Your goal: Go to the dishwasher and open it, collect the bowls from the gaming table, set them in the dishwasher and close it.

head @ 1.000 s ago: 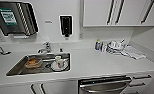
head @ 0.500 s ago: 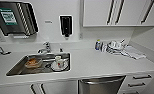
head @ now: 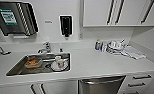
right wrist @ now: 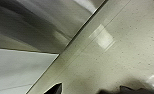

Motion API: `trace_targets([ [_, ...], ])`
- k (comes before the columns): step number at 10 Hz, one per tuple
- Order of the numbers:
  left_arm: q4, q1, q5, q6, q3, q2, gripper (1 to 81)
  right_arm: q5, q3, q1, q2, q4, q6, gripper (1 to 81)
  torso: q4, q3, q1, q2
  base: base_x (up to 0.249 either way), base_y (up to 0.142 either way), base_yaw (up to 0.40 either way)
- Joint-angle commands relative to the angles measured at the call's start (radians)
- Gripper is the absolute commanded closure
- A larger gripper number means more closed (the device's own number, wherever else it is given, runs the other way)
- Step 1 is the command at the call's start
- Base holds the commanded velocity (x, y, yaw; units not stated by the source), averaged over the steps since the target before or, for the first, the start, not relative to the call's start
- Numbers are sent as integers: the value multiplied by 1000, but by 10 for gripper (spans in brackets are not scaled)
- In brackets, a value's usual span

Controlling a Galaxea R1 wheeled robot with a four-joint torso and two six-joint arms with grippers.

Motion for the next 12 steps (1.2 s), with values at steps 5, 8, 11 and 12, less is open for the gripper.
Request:
trace_targets([
  [5, 42, -29, 58, -49, 0, -9, 10, 40, -240, -207, 142, -473, -8, 10, 0, 0, 0, 0, 0, 0, 0],
  [8, 42, -24, 57, -49, 0, -8, 10, 38, -364, -285, 249, -475, -12, 10, 0, 0, 0, 0, 0, 0, 0],
  [11, 42, -21, 58, -49, 0, -8, 10, 38, -428, -319, 295, -478, -14, 10, 0, 0, 0, 0, 0, 0, 0],
  [12, 42, -18, 58, -49, 0, -5, 10, 38, -423, -321, 300, -498, -15, 10, 0, 0, 0, 0, 0, 0, 0],
])
